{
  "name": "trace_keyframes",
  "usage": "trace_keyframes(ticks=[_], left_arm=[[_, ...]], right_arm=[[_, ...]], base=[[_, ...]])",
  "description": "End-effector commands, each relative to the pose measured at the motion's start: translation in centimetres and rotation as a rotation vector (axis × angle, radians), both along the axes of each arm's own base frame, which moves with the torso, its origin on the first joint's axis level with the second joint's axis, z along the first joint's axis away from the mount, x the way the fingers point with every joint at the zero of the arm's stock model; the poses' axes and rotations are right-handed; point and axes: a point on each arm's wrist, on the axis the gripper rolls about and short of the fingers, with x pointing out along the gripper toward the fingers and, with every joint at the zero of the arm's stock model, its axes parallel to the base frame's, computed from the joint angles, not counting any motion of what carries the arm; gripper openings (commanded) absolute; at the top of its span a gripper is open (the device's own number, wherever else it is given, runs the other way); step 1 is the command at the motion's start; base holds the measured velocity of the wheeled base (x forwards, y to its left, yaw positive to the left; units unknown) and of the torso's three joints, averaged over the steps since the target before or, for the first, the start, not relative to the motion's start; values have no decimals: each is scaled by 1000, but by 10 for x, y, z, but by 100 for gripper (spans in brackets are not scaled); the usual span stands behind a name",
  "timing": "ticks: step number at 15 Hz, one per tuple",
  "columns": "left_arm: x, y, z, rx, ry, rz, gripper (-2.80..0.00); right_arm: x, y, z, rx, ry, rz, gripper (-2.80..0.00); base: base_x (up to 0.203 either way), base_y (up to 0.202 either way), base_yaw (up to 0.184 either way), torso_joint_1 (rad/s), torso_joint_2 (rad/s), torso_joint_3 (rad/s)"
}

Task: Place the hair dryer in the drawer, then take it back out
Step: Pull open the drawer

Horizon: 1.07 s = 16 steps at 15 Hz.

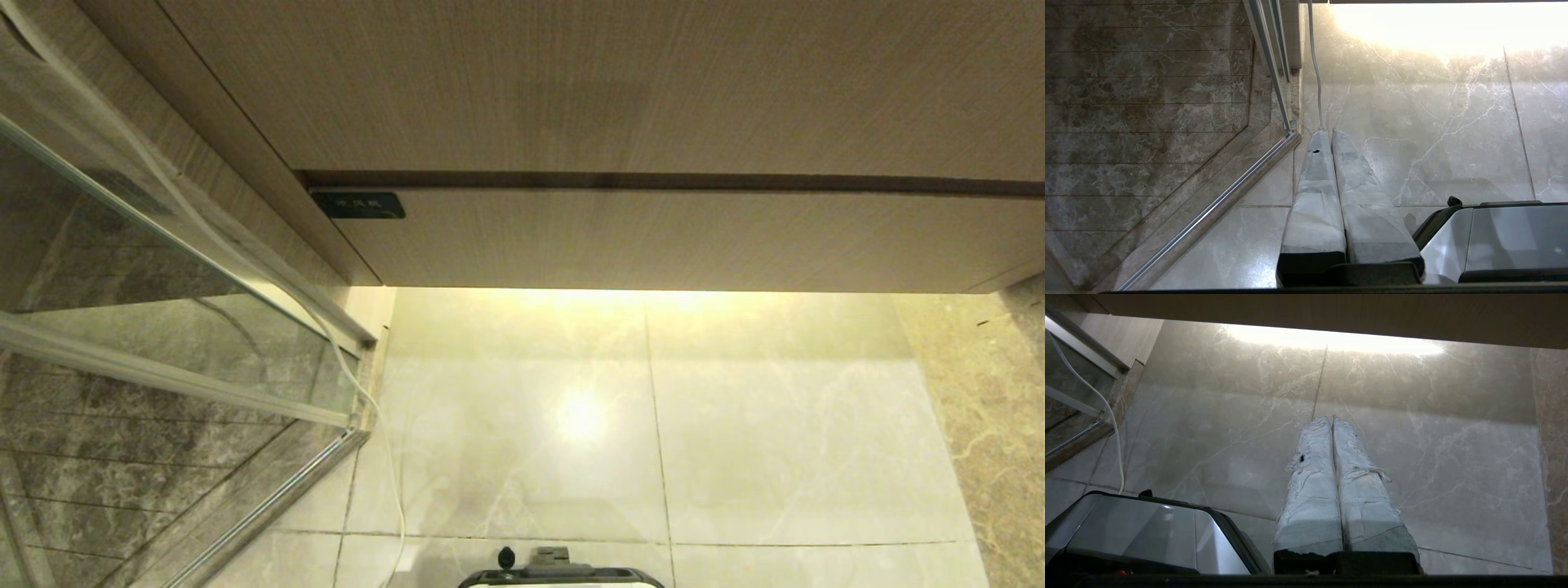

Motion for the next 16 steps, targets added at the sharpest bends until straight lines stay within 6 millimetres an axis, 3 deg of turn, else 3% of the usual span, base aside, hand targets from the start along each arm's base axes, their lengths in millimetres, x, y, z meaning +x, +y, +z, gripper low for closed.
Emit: trace_keyframes(ticks=[1,6,8,10,12,14,16], left_arm=[[0,0,0,0,0,0,-280],[0,0,0,0,0,1,-280],[0,0,0,0,0,1,-280],[0,0,0,0,0,0,-280],[0,0,0,0,0,1,-280],[0,0,0,0,0,1,-280],[0,0,0,0,0,0,-280]], right_arm=[[0,0,-12,-29,-2,6,-280],[0,0,-12,-65,3,5,-280],[-7,-1,8,-63,-70,8,-280],[-32,-4,65,-52,-227,-12,-280],[-69,-9,156,-32,-333,-94,-280],[-91,-12,219,-29,-274,-187,-280],[-91,-12,254,-61,-121,-240,-280]], base=[[0,0,0,0,0,0],[0,0,0,0,0,0],[0,0,0,0,0,0],[0,0,0,0,0,0],[0,0,0,0,0,0],[0,0,0,0,0,0],[0,0,0,0,0,0]])
